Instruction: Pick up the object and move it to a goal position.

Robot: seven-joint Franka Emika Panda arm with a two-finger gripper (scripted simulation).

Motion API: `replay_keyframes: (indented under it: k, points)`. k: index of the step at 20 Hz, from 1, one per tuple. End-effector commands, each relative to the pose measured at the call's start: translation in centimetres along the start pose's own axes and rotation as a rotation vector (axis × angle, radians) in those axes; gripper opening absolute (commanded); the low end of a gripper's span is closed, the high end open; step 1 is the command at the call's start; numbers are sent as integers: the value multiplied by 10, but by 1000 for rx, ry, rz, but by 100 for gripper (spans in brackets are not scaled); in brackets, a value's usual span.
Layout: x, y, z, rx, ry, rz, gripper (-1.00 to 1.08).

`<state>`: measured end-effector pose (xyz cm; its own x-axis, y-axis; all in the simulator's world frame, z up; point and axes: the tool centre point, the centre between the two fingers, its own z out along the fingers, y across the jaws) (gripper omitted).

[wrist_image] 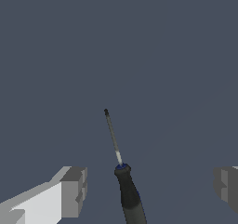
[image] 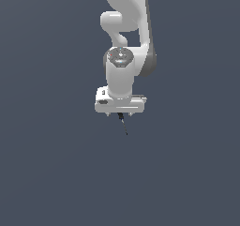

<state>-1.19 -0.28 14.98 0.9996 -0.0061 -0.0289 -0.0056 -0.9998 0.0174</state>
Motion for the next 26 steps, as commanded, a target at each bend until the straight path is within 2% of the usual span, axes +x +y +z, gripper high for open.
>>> replay_keyframes:
  k: [1,9,14,20,26]
  points:
    - [0,0,0,0,0,0,100]
    - [10,14,-9,11,32,5,100]
    - [10,15,-10,11,34,5,100]
    - [3,12,3,10,33,-28,100]
    - [-15,4,32,9,32,-103,100]
